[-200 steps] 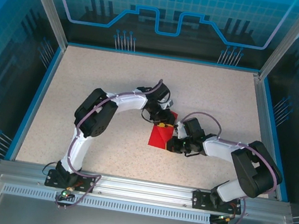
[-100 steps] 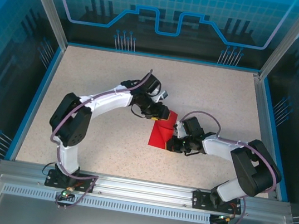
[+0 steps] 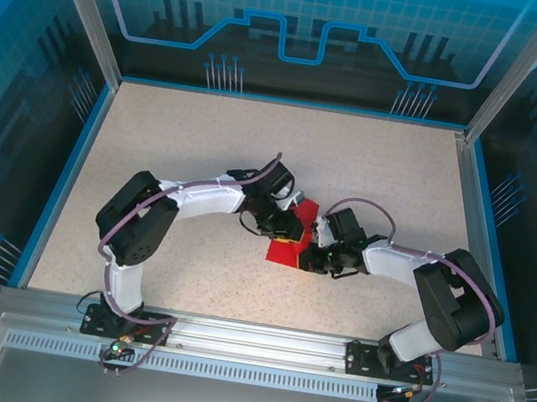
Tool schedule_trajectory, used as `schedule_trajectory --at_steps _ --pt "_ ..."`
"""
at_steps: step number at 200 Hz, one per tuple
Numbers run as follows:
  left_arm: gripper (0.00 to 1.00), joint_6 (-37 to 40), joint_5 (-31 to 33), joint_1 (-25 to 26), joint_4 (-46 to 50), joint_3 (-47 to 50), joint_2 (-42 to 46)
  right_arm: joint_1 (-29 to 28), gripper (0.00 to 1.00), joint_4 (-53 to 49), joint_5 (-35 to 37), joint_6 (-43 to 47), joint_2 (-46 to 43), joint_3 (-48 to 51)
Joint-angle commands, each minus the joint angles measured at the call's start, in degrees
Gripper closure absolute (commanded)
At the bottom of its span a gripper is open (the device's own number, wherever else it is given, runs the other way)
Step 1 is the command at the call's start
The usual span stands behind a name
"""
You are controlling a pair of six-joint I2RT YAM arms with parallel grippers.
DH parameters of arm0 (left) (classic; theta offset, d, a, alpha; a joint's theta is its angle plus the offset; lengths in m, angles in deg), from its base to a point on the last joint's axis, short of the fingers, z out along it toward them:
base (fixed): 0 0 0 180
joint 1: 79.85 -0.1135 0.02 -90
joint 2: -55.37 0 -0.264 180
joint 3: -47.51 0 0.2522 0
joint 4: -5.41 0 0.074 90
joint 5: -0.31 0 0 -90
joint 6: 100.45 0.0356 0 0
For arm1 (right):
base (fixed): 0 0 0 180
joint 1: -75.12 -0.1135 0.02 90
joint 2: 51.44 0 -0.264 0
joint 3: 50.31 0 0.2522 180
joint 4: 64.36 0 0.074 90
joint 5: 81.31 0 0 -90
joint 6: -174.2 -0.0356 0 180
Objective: Fold a paper plane with a square sheet of paper (pick it up from the middle)
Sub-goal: Fold the triangle a second time at the center of the table.
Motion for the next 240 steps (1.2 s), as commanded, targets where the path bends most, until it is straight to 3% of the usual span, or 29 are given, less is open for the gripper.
schedule_trajectory --at_steps 1,95,240 --pt "0.78 -2.24 -1.77 0.76 -4.24 1.43 -2.99 -1.01 0.95 -6.77 4.21 1.11 1.84 0.79" --pt "0.79 -0.56 -0.55 0.38 -5.94 1.07 -7.73 -1.09 0.95 -8.41 4.53 1.50 1.73 -0.19" --pt "0.80 5.23 1.97 -5.51 -0.97 -3.82 -11.97 -1.50 0.96 -9.59 4.94 2.83 2.34 -0.03"
